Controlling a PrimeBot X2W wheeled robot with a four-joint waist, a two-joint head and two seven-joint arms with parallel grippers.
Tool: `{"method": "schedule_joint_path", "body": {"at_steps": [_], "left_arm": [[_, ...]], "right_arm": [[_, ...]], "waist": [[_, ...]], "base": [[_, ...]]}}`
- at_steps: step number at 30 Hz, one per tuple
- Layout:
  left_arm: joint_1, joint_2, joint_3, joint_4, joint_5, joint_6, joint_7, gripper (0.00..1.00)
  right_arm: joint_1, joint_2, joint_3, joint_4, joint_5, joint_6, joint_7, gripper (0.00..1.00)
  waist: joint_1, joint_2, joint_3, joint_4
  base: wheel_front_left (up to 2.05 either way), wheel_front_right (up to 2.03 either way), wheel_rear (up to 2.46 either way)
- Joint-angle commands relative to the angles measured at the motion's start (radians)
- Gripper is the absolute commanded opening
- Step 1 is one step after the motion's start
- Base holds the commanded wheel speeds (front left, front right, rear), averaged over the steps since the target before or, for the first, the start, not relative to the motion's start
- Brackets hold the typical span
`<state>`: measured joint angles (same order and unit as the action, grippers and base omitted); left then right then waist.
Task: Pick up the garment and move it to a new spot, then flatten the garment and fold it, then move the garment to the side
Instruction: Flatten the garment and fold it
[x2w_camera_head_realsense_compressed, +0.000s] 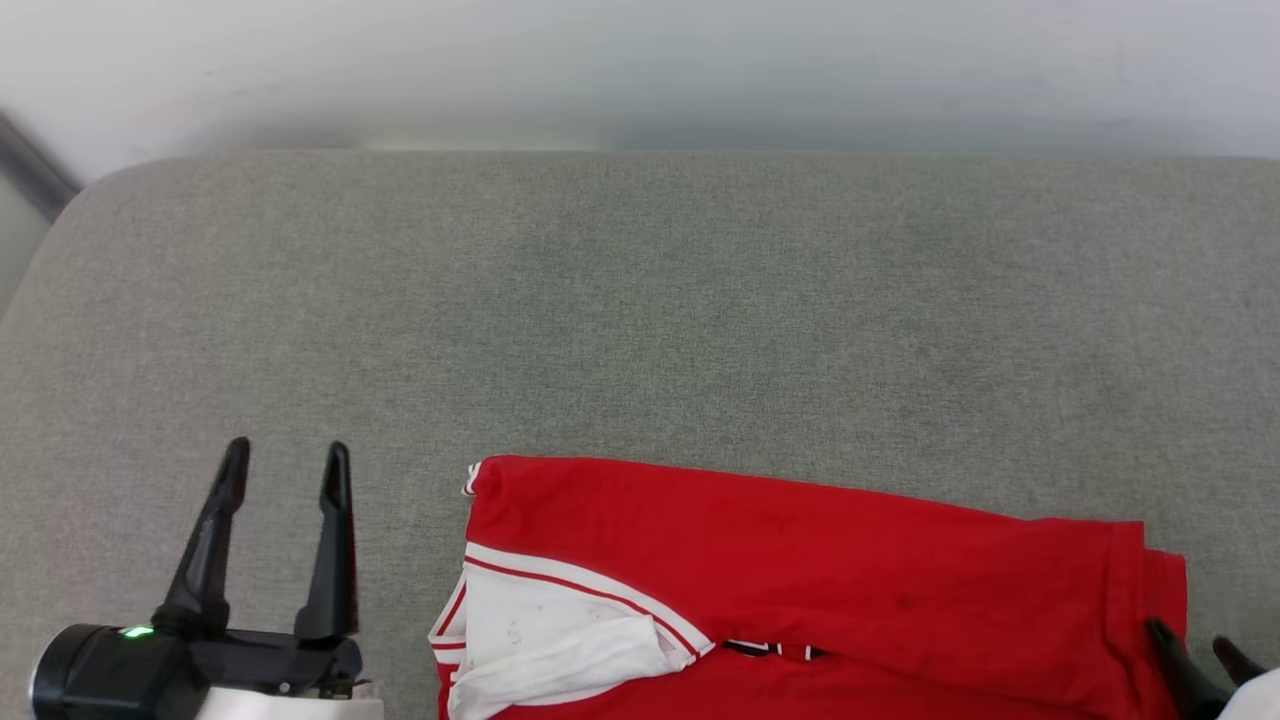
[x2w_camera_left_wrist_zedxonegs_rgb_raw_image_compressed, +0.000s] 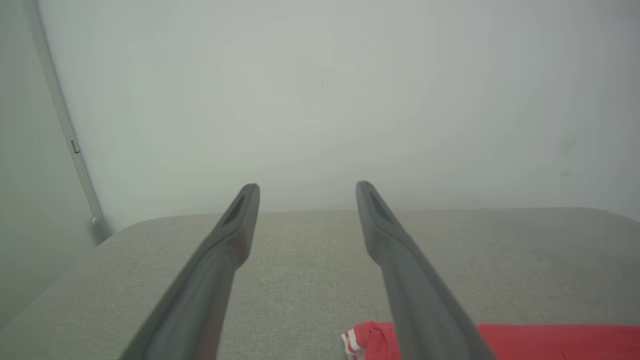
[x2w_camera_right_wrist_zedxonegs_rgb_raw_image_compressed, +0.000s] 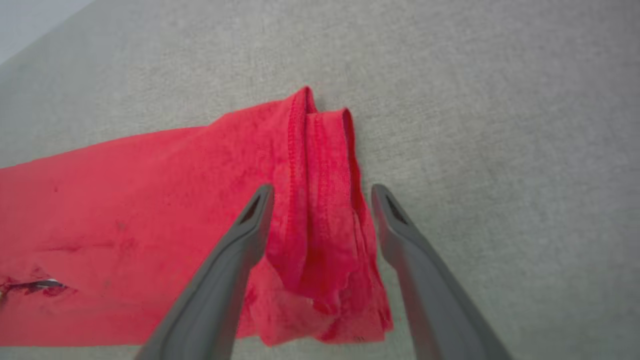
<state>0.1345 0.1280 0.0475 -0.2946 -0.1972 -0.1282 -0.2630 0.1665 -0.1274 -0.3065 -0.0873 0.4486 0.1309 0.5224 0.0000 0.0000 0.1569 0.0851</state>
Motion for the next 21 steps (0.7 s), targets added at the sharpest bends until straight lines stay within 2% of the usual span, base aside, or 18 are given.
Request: {"method": "schedule_joint_path", "body": {"at_steps": [1,6,12,21], "left_arm": [[-0.009,0.005,-0.004,-0.002,-0.001,-0.002,-0.002,1.0],[-0.019,0.014,-0.032,0.0,-0.007,-0.002,-0.002,1.0],[-0.038,0.03,-0.049,0.002,-0.007,-0.002,-0.002,1.0],[-0.037,0.036,-0.05,0.002,-0.005,-0.002,-0.002,1.0]], "right_arm": [[0.003,-0.002,-0.003,0.005,-0.002,0.0,0.009,1.0],[-0.02,0.003,-0.036,0.066,0.032,0.0,0.079,1.0],[-0.055,-0.022,-0.014,0.145,0.088,0.0,0.124,1.0],[-0.063,-0.003,0.12,0.232,0.187,0.002,0.144,1.0]], "waist": [[0.0,0.0,0.002,0.001],[0.0,0.0,0.013,0.01],[0.0,0.0,0.034,0.027],[0.0,0.0,0.044,0.051]], "base": [[0.0,0.0,0.0],[0.0,0.0,0.0],[0.0,0.0,0.0],[0.0,0.0,0.0]]}}
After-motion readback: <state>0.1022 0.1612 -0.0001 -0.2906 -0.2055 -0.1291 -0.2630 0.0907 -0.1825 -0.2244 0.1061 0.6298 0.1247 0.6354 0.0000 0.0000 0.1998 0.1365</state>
